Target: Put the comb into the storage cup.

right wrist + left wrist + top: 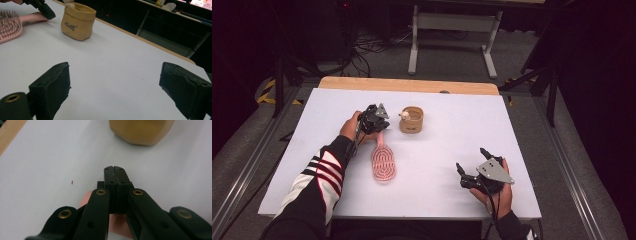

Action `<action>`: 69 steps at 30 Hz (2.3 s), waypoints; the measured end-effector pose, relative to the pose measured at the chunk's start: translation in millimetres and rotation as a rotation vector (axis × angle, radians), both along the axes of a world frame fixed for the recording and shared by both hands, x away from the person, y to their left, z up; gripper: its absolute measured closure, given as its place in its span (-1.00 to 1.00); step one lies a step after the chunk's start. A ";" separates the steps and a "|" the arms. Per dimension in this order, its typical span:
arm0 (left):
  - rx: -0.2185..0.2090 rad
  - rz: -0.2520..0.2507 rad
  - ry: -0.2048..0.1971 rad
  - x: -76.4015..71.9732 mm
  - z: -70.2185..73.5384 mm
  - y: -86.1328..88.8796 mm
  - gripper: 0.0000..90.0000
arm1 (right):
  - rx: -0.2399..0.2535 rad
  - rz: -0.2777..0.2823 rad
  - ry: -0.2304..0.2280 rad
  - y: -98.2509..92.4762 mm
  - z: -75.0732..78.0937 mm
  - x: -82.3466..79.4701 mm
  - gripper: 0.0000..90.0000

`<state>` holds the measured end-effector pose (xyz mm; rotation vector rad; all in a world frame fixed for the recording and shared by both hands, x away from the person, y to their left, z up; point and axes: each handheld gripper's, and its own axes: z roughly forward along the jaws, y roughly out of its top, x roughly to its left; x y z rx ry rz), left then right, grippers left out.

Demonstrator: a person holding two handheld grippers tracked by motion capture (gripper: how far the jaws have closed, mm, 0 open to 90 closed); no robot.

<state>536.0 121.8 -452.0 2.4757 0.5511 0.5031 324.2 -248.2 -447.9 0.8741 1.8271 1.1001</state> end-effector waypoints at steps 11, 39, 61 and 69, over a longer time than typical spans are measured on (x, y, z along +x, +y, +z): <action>0.077 0.019 0.002 3.7 -3.0 -3.2 1.00 | 0.006 0.017 0.007 1.7 0.6 -1.7 -0.76; 0.072 0.193 0.032 -42.8 -5.4 93.2 1.00 | -0.026 0.030 0.081 3.7 -6.3 3.9 -0.77; 0.013 0.207 0.050 -130.2 -10.4 133.8 1.00 | -0.026 0.025 0.084 0.2 -5.7 5.4 -0.77; 0.053 0.163 0.051 -154.5 -9.0 132.6 1.00 | -0.024 0.022 0.085 -0.4 -5.5 5.6 -0.77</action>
